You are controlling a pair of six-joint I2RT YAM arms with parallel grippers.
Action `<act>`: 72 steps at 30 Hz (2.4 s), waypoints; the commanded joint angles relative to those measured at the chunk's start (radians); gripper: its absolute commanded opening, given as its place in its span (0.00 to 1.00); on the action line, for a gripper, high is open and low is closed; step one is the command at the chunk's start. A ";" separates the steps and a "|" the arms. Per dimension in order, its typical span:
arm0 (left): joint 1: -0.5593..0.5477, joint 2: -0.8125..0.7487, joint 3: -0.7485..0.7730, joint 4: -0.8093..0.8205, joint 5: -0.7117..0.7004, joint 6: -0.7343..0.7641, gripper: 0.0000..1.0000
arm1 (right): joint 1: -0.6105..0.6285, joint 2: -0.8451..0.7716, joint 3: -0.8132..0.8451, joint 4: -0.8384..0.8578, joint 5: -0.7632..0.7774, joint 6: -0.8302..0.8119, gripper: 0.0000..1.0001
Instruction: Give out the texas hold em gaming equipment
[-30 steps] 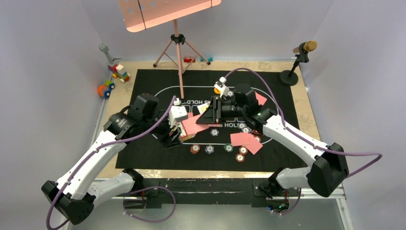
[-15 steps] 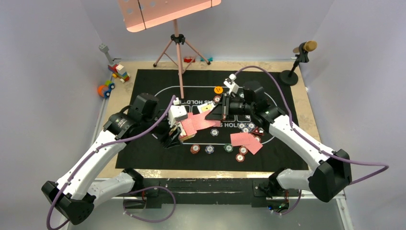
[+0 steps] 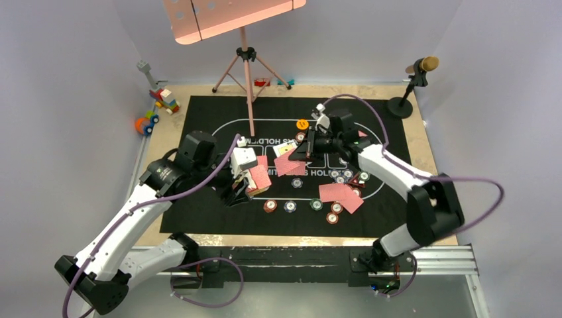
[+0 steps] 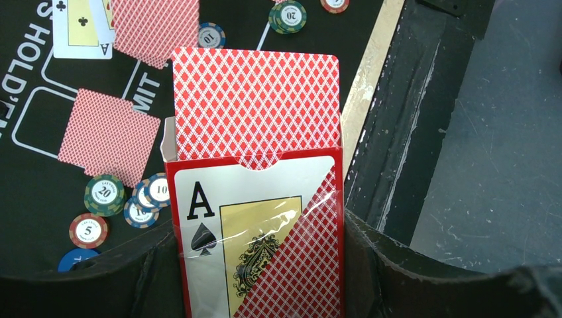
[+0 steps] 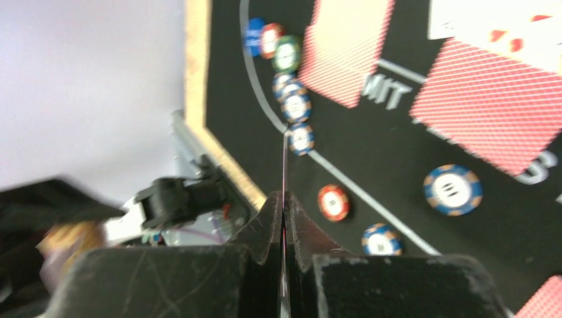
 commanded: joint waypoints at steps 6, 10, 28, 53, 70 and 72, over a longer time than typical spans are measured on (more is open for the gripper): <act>0.004 -0.026 -0.018 0.028 0.034 0.009 0.29 | -0.005 0.311 0.140 0.068 0.192 -0.122 0.00; 0.005 -0.020 -0.024 0.030 0.038 0.010 0.29 | -0.004 0.389 0.183 0.093 0.223 -0.124 0.00; 0.004 -0.004 -0.018 0.017 0.046 0.021 0.29 | 0.024 0.401 0.207 -0.160 0.476 -0.204 0.49; 0.004 0.041 0.037 0.012 0.031 0.028 0.28 | 0.226 -0.064 0.054 0.109 -0.041 0.030 0.91; 0.004 0.046 0.041 0.035 0.029 0.006 0.28 | 0.321 -0.065 0.067 0.128 -0.054 0.094 0.95; 0.004 0.047 0.044 0.036 0.028 0.004 0.28 | 0.344 -0.031 0.098 0.103 -0.046 0.082 0.96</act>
